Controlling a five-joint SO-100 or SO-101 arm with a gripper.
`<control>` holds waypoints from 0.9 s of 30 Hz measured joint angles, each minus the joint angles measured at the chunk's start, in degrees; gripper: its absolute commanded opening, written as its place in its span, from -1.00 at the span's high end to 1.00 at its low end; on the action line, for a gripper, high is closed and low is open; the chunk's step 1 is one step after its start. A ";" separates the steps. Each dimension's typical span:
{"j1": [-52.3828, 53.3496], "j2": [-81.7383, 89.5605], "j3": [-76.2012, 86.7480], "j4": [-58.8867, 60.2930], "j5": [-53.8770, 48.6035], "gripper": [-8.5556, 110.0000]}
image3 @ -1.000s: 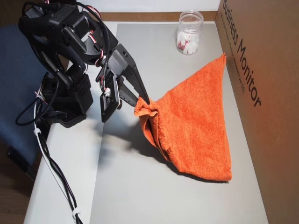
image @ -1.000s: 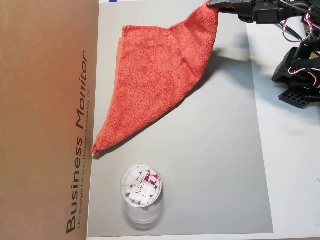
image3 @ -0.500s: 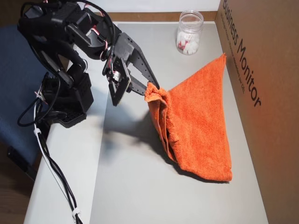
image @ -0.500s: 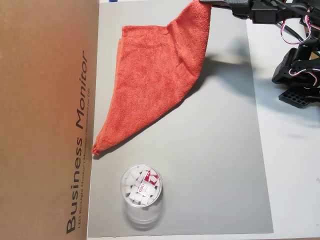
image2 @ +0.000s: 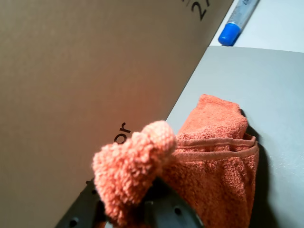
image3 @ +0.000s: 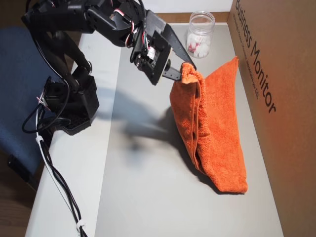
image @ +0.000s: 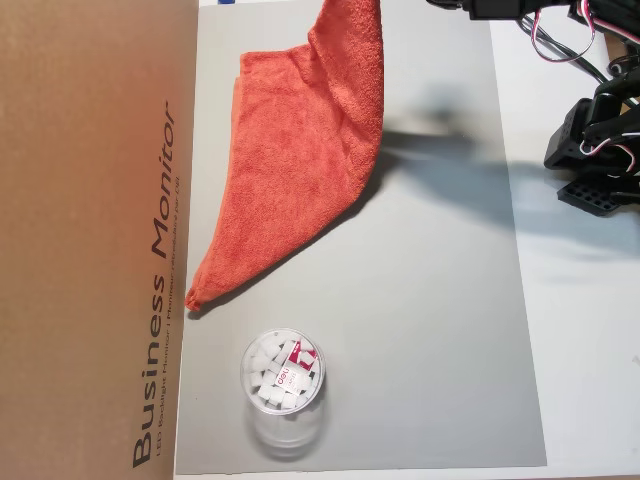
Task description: Fold the blanket.
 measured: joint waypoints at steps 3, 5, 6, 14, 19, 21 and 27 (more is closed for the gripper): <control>-1.58 -1.32 -1.49 0.00 -2.20 0.86; -2.20 -1.93 -2.02 0.00 -3.78 0.86; -2.37 -2.29 -2.20 0.00 -4.66 0.86; -6.24 -6.15 -5.19 0.00 -10.72 0.86; -8.53 -9.84 -9.05 -0.53 -16.00 0.86; -9.05 -11.95 -11.25 -0.53 -17.14 0.86; -10.28 -17.40 -17.67 -0.53 -18.37 0.86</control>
